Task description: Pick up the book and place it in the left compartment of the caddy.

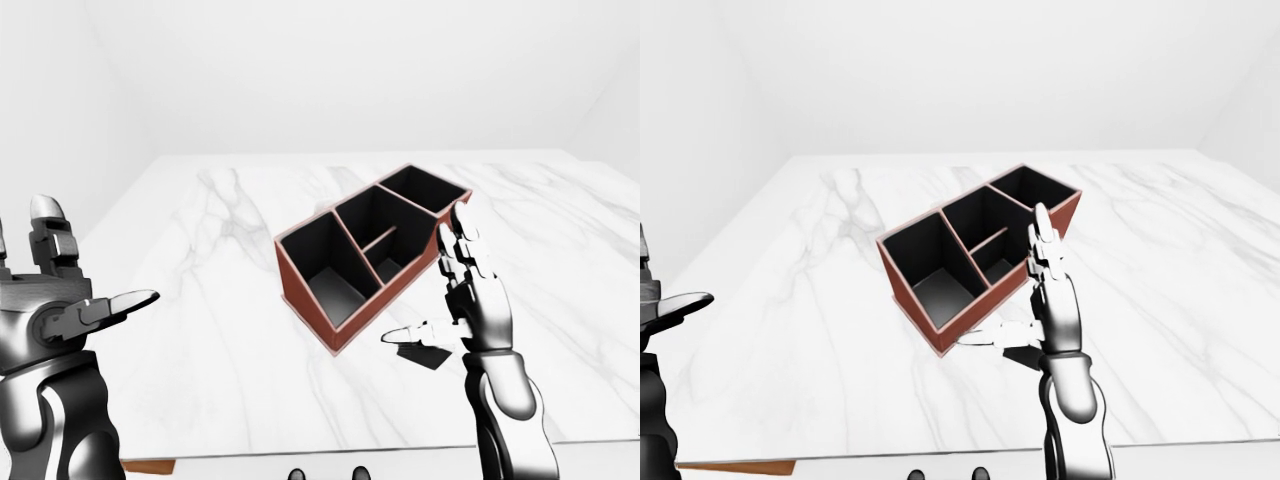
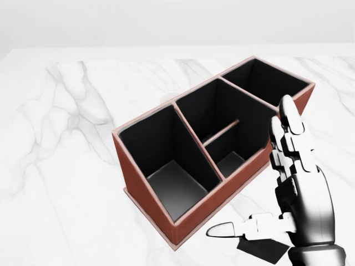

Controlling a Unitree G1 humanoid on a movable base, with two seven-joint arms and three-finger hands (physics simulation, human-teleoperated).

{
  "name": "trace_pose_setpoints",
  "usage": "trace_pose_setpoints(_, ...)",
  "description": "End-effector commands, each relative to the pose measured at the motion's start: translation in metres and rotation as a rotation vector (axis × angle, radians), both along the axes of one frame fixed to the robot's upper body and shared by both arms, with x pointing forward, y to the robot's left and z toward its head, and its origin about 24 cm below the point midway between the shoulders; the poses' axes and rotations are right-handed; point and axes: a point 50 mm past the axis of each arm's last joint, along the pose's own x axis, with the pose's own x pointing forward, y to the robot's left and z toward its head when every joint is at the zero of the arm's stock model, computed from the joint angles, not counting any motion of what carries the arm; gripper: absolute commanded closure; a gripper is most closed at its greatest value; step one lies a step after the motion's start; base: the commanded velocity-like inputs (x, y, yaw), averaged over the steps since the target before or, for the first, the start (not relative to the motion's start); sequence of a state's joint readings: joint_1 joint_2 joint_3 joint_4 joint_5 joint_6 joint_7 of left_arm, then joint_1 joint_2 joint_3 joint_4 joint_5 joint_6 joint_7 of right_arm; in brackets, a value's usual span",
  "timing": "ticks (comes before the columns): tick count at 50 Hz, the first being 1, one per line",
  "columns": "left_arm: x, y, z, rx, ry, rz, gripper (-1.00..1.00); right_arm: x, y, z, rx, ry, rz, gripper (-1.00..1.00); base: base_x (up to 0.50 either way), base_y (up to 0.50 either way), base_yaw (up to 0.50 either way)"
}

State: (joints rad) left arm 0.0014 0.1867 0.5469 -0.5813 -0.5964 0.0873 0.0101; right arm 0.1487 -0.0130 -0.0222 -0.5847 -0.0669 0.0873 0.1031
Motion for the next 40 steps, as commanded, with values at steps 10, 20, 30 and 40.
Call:
trace_pose_setpoints(10, -0.001, 0.0, 0.001, 0.0, -0.003, 0.001, -1.0, -0.016, -0.008, 0.018, -0.053, -0.072, -0.009, -1.0, 0.23, 0.0, 0.0)
trace_pose_setpoints(20, -0.001, 0.001, 0.001, 0.001, -0.006, 0.004, -1.0, -0.028, -0.013, 0.028, -0.191, -0.096, 0.001, -1.0, 0.0, 0.0, 0.0)
trace_pose_setpoints(30, -0.002, 0.001, 0.002, 0.001, -0.008, 0.003, -1.0, -0.04, -0.016, 0.047, -0.391, -0.143, 0.0, -1.0, 0.0, 0.0, 0.0)
trace_pose_setpoints(40, 0.0, 0.0, 0.0, 0.003, 0.0, -0.001, -1.0, -0.042, -0.021, 0.035, -0.503, -0.023, 0.019, -1.0, 0.0, 0.0, 0.0)
